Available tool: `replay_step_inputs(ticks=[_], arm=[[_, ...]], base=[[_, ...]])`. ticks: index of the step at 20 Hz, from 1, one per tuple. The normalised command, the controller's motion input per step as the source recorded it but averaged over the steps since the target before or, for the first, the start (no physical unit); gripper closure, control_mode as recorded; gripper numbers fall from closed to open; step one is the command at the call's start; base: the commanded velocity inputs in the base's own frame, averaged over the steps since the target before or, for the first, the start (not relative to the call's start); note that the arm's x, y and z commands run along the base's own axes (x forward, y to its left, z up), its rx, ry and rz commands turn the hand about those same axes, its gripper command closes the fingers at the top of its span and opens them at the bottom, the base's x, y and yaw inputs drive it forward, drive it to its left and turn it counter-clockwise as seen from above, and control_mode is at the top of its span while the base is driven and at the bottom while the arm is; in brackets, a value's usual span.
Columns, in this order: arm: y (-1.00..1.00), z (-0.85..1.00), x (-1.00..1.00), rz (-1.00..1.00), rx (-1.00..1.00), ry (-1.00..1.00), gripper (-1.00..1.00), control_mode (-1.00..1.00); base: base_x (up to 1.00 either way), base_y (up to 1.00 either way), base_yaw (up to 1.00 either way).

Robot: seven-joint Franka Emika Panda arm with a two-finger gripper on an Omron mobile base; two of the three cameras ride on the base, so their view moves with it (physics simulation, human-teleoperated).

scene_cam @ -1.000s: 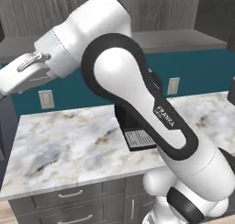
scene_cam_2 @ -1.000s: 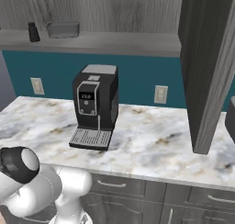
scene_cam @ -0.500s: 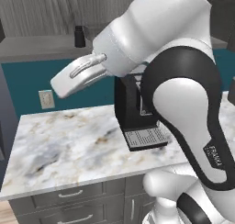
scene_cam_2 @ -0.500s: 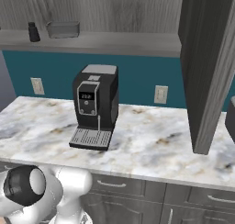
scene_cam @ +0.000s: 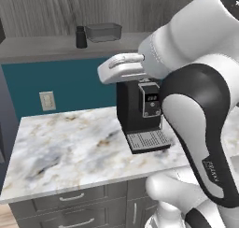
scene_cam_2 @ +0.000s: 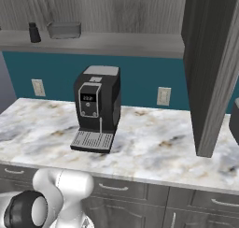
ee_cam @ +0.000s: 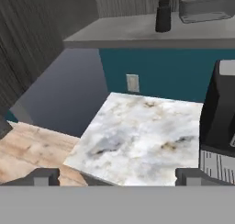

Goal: The dining table condiment station is running low on shaker. Refill the condiment station by opening the cabinet and taking the shaker from the cabinet and placing it on the dining table.

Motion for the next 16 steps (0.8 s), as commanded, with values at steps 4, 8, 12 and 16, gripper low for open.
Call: replay_step_inputs(ticks=[4,8,12,16], arm=[[-0.61,-0.10,1.00,-0.37,0.00,-0.02,-1.00,-1.00],[-0.16,-0.01,1.00,-0.28,0.00,-0.07,-1.00,-1.00],[0.00,-0.03,0.91,-0.23,-0.11,-0.18,-1.00,-1.00],[0.00,-0.17,0.77,-0.10,-0.15,-0.21,-1.00,-1.00]], base=[[0.00,0.00,0.00],[0.00,0.00,0.00],[0.00,0.00,0.00],[0.00,0.00,0.00]])
